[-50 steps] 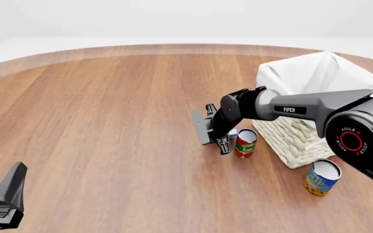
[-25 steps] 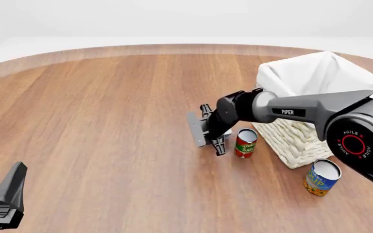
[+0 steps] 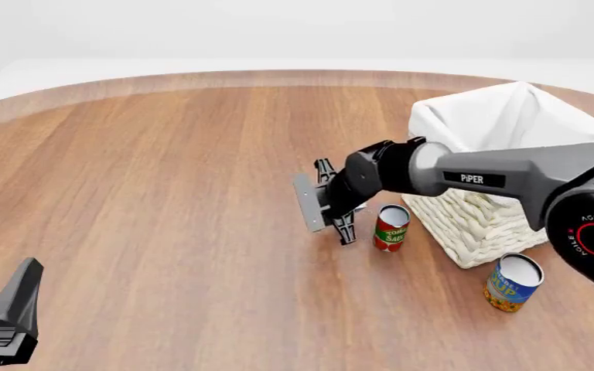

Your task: Pick up the alphabet soup and the cream cheese box, and put them in the basket.

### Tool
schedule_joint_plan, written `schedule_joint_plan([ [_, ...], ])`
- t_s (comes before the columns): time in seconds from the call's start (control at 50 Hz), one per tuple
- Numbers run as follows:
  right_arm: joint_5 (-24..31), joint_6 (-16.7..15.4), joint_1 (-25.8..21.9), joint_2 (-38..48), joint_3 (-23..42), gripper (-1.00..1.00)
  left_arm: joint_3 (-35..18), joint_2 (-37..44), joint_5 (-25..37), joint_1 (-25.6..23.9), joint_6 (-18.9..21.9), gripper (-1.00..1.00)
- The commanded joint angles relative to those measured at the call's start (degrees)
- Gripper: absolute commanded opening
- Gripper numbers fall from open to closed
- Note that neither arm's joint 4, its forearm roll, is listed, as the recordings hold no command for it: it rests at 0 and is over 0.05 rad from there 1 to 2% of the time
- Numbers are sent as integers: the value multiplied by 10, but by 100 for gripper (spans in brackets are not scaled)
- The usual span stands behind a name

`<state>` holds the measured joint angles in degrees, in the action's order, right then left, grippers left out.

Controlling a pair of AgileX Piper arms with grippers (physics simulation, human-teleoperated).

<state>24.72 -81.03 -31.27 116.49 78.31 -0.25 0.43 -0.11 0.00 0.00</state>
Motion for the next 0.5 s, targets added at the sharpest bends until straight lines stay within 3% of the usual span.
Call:
schedule_joint_plan([
  [0.02,-13,18,-8,-33,-10,-100,0,0,0,0,0,100],
  [0.5,-37,99,-26,-89,-24,-100,0,0,0,0,0,100],
])
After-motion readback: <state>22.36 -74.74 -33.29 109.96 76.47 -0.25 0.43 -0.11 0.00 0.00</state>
